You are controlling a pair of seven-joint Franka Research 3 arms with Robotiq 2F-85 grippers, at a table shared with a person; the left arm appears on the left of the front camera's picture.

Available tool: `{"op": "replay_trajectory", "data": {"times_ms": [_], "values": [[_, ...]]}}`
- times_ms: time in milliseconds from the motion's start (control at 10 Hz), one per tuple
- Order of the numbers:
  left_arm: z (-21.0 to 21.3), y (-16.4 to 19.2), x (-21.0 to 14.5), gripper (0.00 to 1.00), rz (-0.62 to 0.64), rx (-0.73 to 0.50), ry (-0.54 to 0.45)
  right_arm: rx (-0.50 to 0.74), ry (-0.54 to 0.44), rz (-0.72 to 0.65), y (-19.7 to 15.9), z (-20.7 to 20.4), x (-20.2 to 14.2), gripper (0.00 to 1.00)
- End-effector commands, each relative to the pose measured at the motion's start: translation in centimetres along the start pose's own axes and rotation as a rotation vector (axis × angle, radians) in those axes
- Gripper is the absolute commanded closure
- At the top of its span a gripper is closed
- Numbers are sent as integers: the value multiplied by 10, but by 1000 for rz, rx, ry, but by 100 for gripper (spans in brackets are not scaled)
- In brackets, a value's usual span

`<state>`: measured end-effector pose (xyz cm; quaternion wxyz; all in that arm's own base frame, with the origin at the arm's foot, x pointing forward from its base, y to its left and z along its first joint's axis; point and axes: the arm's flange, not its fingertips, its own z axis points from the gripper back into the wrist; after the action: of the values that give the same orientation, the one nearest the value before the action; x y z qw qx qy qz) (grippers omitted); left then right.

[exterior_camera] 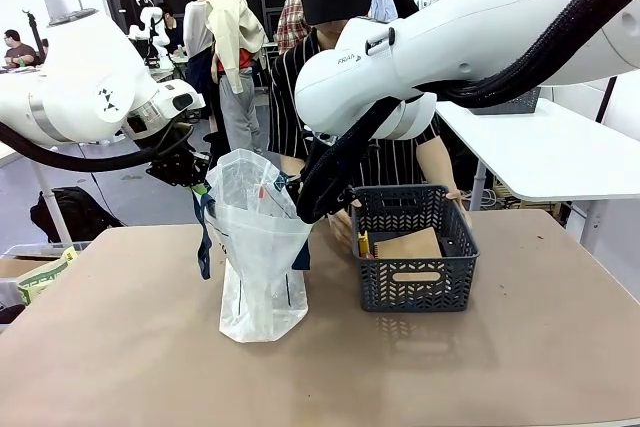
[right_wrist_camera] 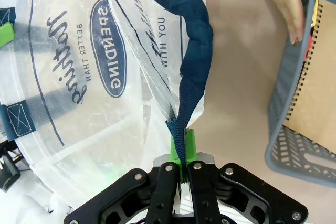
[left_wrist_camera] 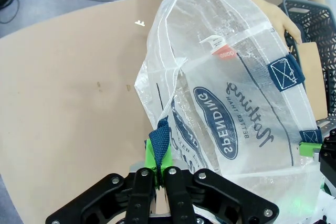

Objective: Transfer purchased items from the store into the shopping bag.
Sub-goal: Move the Reusable shopping bag to the right side of the table.

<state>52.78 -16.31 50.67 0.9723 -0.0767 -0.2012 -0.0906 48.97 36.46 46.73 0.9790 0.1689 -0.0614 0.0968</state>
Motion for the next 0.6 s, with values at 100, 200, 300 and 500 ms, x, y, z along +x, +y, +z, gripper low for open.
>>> {"op": "replay_trajectory", "data": {"times_ms": [100, 200, 300, 500], "values": [[2, 1, -2, 100, -1, 2, 1, 8, -3, -4, 0, 1, 0, 100], [2, 1, -2, 100, -1, 2, 1, 8, -3, -4, 0, 1, 0, 100], [2, 1, -2, 100, -1, 2, 1, 8, -3, -4, 0, 1, 0, 100], [2, 1, -2, 100, -1, 2, 1, 8, -3, -4, 0, 1, 0, 100]]}}
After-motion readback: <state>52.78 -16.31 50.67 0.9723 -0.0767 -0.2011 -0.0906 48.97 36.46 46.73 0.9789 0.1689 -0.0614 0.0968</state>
